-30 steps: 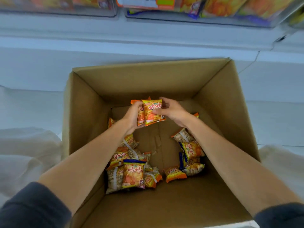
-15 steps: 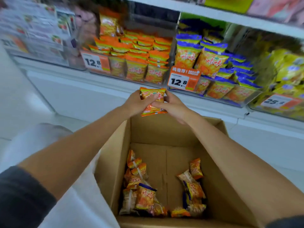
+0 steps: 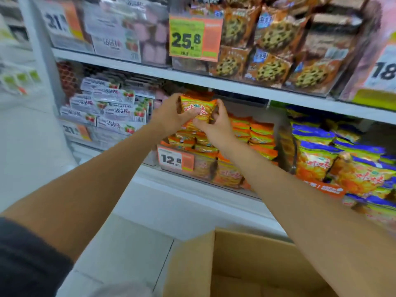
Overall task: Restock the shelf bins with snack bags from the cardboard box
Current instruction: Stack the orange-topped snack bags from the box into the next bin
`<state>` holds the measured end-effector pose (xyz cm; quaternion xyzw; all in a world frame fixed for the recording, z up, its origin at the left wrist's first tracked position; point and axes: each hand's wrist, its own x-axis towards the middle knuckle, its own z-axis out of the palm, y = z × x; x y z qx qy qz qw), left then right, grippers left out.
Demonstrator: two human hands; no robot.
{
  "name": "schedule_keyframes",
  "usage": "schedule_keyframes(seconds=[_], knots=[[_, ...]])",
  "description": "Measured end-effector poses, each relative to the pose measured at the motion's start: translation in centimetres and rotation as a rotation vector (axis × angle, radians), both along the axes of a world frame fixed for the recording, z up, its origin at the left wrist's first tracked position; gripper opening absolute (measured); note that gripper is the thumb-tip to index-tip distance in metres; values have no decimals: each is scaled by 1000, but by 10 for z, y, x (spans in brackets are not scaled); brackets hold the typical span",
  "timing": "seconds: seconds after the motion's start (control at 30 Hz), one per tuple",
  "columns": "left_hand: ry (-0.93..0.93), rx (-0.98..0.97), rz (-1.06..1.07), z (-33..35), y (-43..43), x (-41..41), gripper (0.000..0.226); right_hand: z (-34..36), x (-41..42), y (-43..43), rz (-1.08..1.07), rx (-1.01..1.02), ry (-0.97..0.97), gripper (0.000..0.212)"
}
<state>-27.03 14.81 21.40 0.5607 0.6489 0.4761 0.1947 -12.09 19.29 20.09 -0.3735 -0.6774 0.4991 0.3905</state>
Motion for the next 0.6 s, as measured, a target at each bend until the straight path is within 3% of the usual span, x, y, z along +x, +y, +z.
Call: schedule_keyframes(seconds=[0.17,0.27,0.37,0.5,0.6], knots=[[47,-170,-21,-15,38,-35,89,-21,-37,34,-18,35,-136,96],[-60,-83,-1,-26,44,-41,90,-31,-37,46,-41,73,-221,102],[92,114,125,-36,38,-44,63,-32,-41,50,-71,113,-256,106],[132,209,171,-45,34,-44,27,-24,-49,47,-93,127,-245,80],[188,199,158,-44,33,-42,23,-19,-50,47,-77,180,-424,69]])
